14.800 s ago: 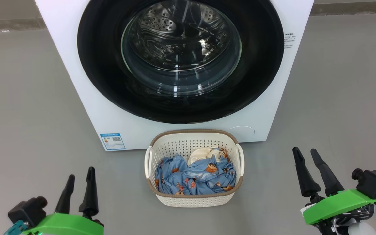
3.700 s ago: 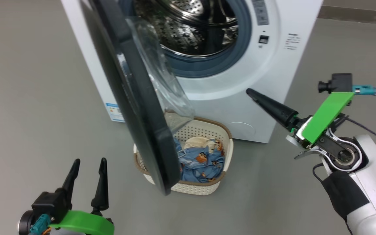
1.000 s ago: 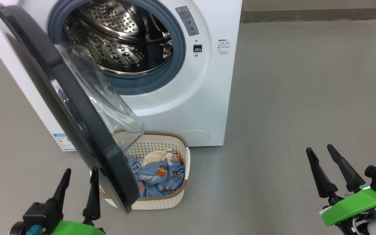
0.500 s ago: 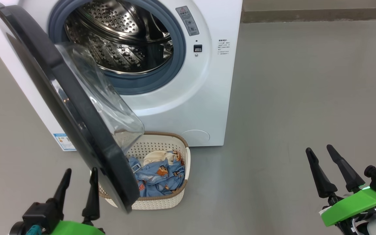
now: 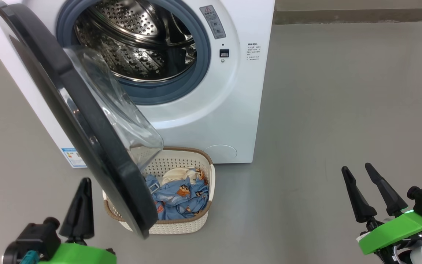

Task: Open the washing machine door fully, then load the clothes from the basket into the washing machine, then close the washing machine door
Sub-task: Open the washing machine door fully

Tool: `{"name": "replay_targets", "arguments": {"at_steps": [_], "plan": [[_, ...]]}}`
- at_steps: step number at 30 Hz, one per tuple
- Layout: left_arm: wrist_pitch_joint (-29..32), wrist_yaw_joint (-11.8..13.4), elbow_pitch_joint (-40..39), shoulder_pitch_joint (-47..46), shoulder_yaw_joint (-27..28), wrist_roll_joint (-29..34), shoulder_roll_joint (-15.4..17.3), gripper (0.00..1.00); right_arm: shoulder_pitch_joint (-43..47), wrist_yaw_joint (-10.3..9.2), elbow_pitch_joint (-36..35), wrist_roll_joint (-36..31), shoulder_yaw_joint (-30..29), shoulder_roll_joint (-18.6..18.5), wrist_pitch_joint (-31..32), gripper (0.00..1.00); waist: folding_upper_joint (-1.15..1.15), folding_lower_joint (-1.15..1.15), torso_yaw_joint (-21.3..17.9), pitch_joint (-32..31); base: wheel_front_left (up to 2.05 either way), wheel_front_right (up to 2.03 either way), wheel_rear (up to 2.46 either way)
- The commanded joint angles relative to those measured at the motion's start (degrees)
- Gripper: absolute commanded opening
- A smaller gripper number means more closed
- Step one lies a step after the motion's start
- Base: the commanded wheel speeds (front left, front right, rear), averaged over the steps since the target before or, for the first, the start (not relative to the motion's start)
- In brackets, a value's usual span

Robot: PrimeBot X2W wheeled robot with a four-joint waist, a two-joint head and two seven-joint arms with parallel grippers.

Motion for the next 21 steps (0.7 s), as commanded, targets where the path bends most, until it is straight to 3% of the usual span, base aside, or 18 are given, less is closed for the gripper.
{"name": "replay_targets", "arguments": {"at_steps": [1,11,21], "plan": [[-0.4,0.6,-2.7,-2.7,2.1,0.9,0.9,0.0,0.4,0.09,-1.5,-0.3,0.7,-0.7,-0.1,1.0,0.0,0.0,0.0,0.0,0.0,0.0,0.0],[-0.1,2.0,-14.2,-4.1,0.6,3.5,0.9,0.0,0.4,0.09,-1.7,-0.3,1.3,-0.1,0.1,1.0,0.0,0.0,0.4,0.0,0.0,0.0,0.0],[4.6,0.8,-23.8,-5.1,-6.1,3.5,-0.5,0.0,0.3,0.09,-1.9,-0.4,2.3,0.3,0.2,1.0,0.0,0.0,-0.4,0.1,0.0,0.0,0.0]]}}
